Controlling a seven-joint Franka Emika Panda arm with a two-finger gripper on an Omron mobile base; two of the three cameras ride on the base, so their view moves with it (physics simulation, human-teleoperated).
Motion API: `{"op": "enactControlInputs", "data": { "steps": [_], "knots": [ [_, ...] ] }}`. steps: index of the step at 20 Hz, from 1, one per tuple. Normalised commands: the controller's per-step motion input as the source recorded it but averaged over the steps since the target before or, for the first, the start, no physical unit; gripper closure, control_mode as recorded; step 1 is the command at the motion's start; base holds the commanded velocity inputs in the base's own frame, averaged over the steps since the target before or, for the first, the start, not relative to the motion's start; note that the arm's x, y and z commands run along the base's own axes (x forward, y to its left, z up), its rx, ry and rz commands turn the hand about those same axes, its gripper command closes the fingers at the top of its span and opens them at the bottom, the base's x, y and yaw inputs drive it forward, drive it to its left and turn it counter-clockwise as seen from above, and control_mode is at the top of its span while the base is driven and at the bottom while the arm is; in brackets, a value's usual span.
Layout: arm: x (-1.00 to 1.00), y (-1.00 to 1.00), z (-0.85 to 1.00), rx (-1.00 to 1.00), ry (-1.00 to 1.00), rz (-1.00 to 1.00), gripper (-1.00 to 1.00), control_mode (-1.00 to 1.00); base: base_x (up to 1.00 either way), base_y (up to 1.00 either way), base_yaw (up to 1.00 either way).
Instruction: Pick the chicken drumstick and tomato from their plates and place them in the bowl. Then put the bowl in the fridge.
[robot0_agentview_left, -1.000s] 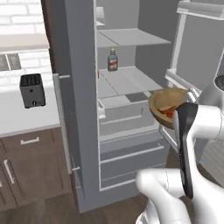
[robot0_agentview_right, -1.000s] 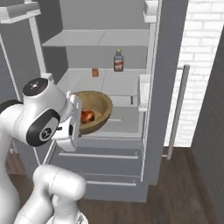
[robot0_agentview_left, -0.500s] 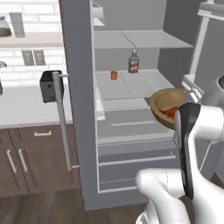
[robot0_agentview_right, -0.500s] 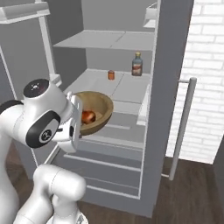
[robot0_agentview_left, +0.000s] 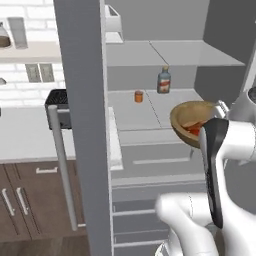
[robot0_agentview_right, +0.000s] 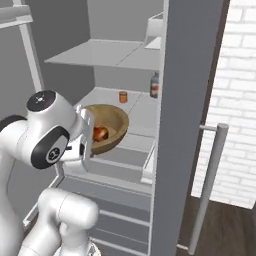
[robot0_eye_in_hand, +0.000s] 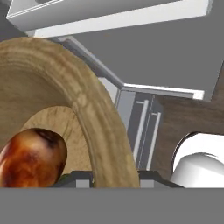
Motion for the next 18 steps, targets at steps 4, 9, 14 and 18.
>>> {"op": "enactControlInputs", "data": {
  "steps": [4,9,14,18],
  "knots": [
    [0.00,0.00,0.00,0.00,0.00,0.00,1.00,1.00,0.68,0.00,0.00],
    [0.85,0.00,-0.22,0.00,0.00,0.00,1.00,-1.00,0.00,0.00,0.00],
    [1.00,-0.01,-0.39,0.00,0.04,0.00,1.00,-1.00,0.00,0.00,0.00],
    [0.88,-0.23,-0.19,0.00,0.03,0.00,1.00,-1.00,0.00,0.00,0.00]
  ]
}}
